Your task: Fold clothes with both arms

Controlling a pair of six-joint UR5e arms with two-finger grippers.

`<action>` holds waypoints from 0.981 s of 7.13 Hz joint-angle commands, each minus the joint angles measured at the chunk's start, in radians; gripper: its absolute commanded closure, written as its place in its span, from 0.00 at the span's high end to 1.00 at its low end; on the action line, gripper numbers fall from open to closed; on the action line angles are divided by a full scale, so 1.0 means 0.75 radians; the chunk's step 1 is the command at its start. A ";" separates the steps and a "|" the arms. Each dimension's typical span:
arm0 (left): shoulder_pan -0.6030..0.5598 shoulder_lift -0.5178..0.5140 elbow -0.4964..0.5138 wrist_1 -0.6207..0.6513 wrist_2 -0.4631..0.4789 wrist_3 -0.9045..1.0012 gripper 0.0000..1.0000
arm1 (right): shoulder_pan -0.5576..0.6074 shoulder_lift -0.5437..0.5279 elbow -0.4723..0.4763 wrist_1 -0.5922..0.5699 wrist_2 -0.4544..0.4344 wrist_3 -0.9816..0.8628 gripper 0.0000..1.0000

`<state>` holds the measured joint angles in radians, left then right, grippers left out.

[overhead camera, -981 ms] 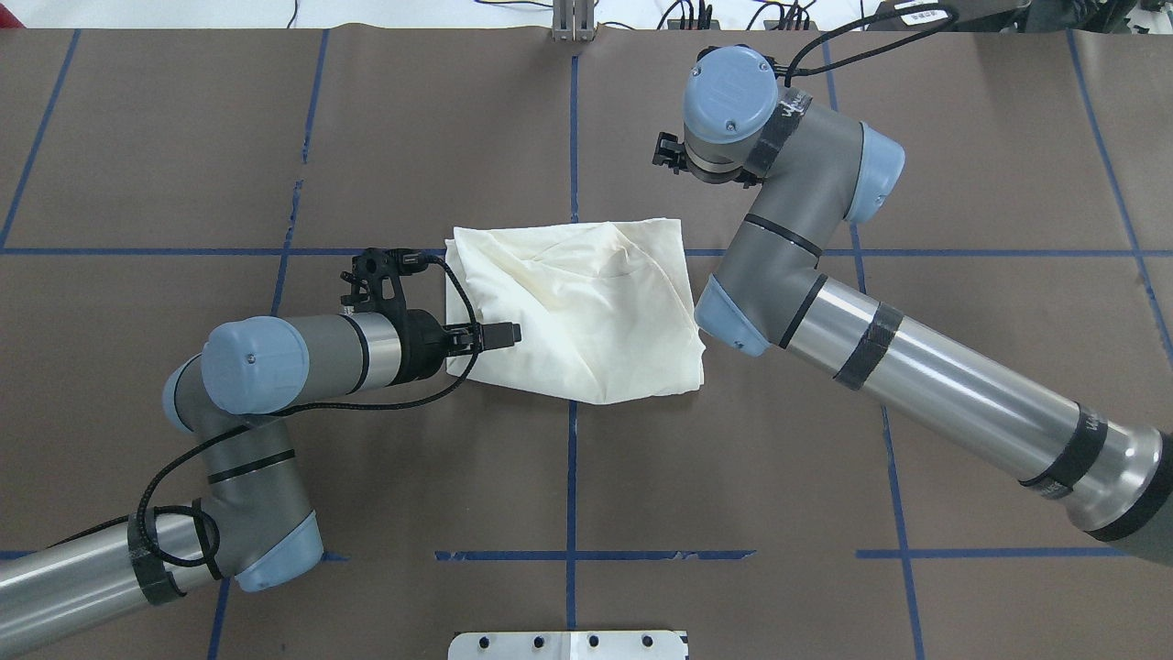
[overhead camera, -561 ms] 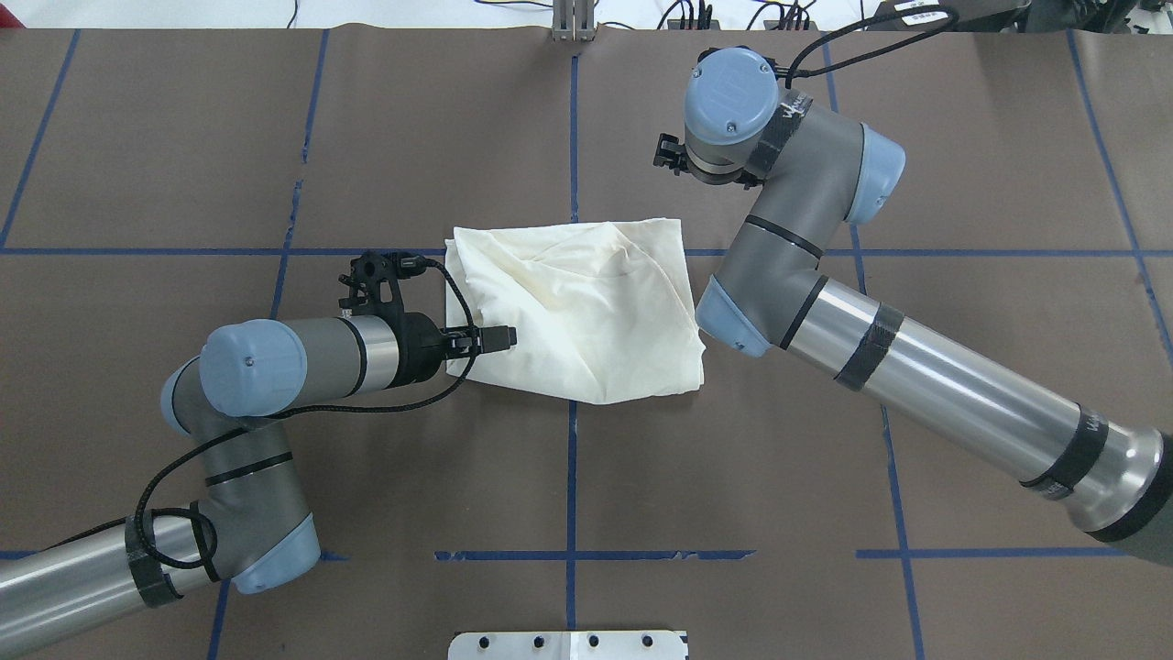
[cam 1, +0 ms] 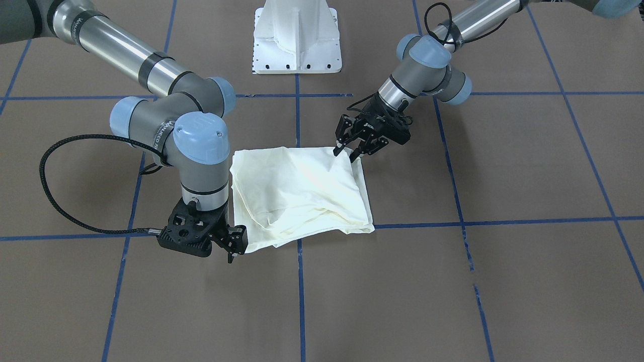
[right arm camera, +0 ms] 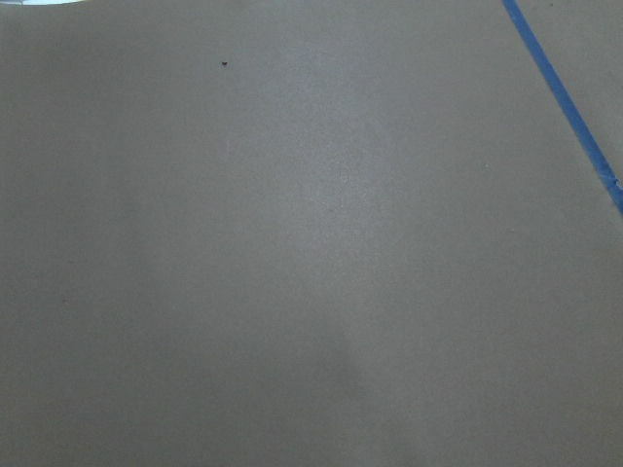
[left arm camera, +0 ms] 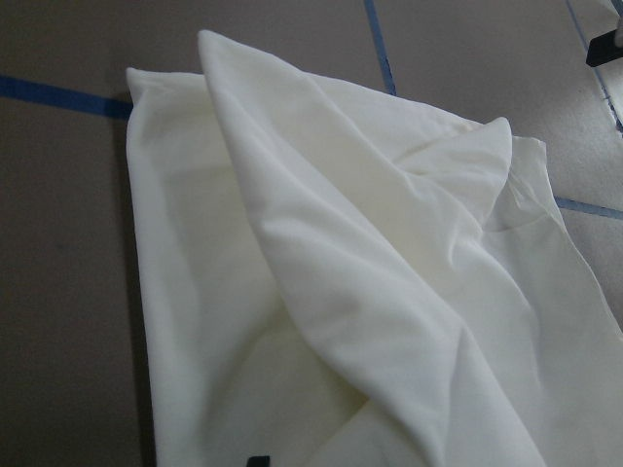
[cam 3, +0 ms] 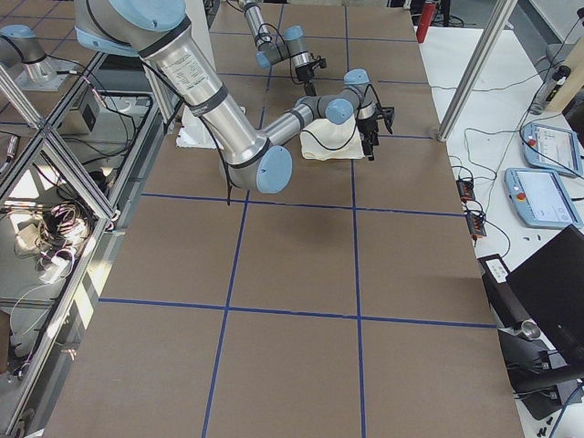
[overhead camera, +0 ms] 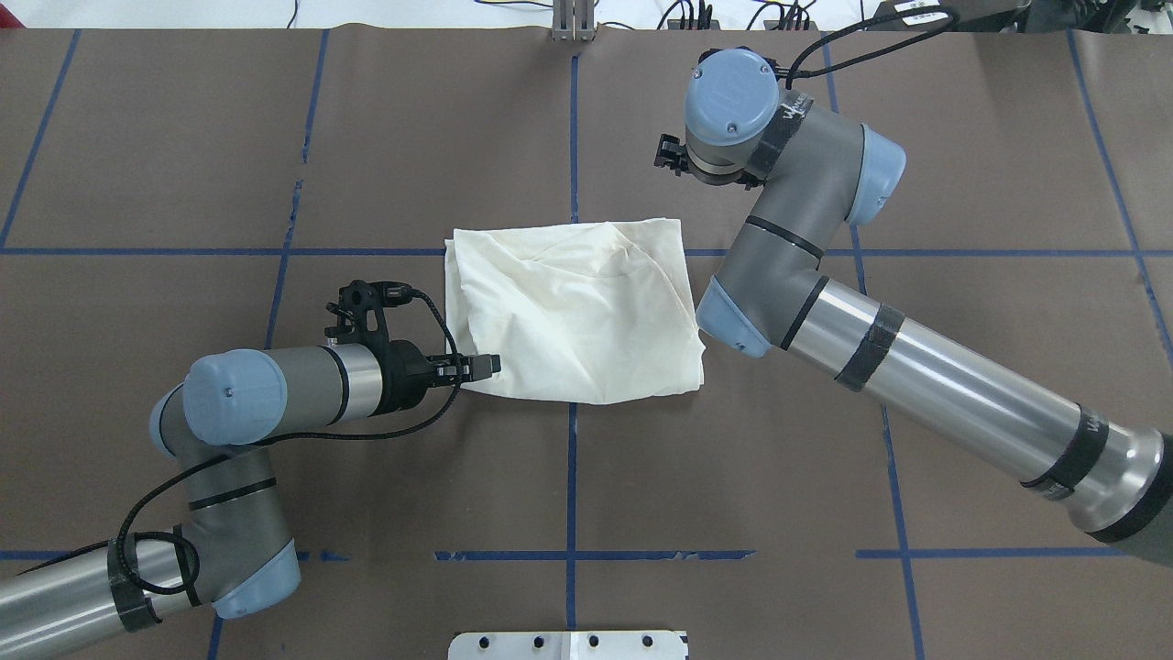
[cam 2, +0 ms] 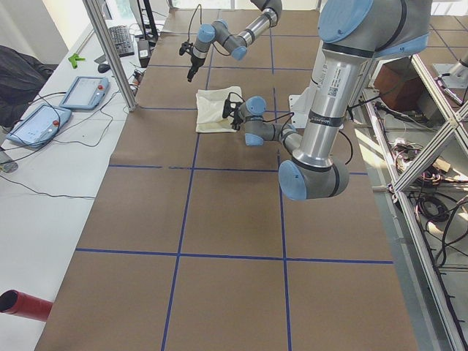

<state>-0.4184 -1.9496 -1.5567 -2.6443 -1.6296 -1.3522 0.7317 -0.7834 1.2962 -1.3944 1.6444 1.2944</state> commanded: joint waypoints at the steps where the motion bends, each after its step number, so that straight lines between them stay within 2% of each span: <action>1: 0.036 -0.008 -0.004 -0.004 0.001 -0.003 0.47 | 0.000 -0.001 0.000 0.000 0.000 -0.002 1.00; 2: 0.044 -0.002 -0.004 -0.004 0.001 -0.001 0.44 | 0.000 -0.001 0.000 0.000 0.000 0.000 1.00; 3: 0.045 0.006 -0.004 -0.004 0.001 -0.001 0.36 | 0.000 -0.001 0.000 0.000 0.000 0.002 1.00; 4: 0.045 0.014 -0.006 -0.011 -0.001 -0.003 0.12 | 0.000 -0.001 0.000 0.000 0.000 0.002 1.00; 5: 0.045 0.024 0.000 -0.059 -0.003 0.001 0.00 | 0.000 -0.003 0.000 0.000 0.000 0.000 1.00; 7: 0.045 0.088 0.006 -0.165 -0.010 0.007 0.00 | 0.000 -0.001 0.000 0.000 0.000 0.000 1.00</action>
<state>-0.3851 -1.9116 -1.5557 -2.7212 -1.6344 -1.3492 0.7317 -0.7849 1.2962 -1.3944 1.6444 1.2948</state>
